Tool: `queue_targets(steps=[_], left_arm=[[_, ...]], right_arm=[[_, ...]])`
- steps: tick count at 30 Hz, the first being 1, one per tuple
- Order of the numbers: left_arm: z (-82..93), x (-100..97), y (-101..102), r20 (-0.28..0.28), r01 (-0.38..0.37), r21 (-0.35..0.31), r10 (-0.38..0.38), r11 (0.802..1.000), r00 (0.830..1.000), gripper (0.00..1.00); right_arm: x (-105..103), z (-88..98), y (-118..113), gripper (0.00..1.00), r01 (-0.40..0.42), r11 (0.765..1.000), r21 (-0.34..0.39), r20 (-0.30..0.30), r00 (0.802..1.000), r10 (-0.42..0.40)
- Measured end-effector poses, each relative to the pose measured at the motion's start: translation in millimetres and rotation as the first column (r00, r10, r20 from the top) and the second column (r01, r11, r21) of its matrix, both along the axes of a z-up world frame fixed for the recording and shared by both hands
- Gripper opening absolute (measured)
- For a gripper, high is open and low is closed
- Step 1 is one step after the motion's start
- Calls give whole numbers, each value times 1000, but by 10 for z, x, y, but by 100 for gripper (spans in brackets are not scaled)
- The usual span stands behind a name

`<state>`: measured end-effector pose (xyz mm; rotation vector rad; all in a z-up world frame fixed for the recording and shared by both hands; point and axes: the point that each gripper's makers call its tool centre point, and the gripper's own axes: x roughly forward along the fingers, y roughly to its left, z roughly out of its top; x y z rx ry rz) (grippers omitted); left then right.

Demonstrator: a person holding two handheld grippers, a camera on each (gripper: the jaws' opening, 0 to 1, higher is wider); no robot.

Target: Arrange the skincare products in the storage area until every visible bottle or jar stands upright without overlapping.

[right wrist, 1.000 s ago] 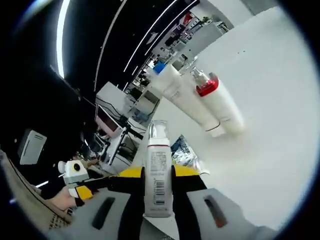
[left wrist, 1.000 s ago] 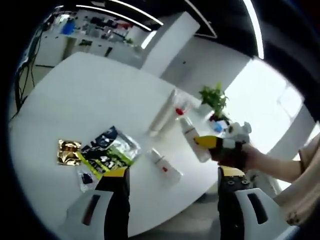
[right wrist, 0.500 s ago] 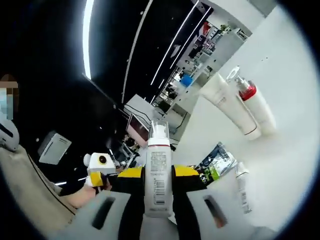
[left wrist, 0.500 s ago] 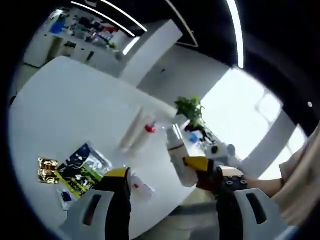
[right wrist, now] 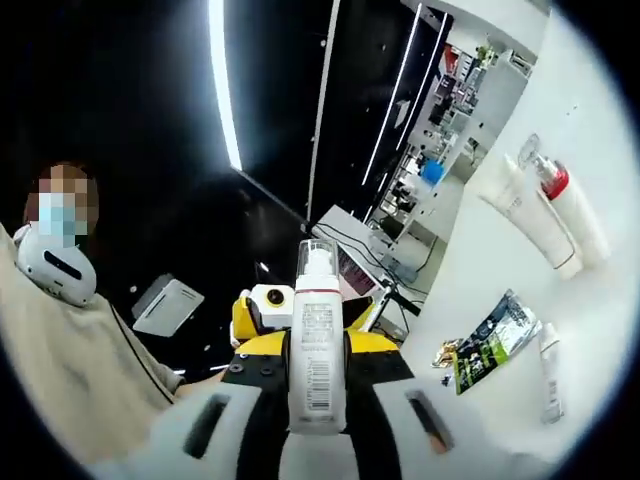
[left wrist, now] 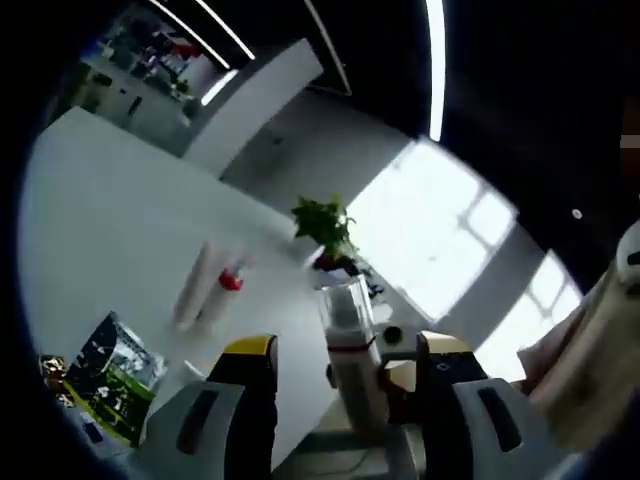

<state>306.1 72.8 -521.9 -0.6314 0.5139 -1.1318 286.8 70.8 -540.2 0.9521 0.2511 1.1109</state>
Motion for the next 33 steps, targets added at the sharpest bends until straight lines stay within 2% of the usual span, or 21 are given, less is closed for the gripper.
queue_targets(steps=[4,18,23,29,33], left_arm=[[39,-25,-57,6,25,1,-25,1000,1000,47],[87,-108,-205,38,93,22,-93,995,995,24],[70,-116,-249,67,107,70,-111,992,992,19],[12,-96,-346,49,123,138,-131,983,990,19],[-23,-58,-412,85,117,193,-135,974,987,19]], right_arm=[[-8,51,-40,20,5,1000,31,8,1000,-5],[-52,101,-73,20,0,999,48,37,999,-2],[-64,90,-123,20,9,999,36,44,999,-10],[-42,-14,-173,20,24,996,-80,71,997,-18],[23,-95,-211,21,55,974,-221,119,993,-29]])
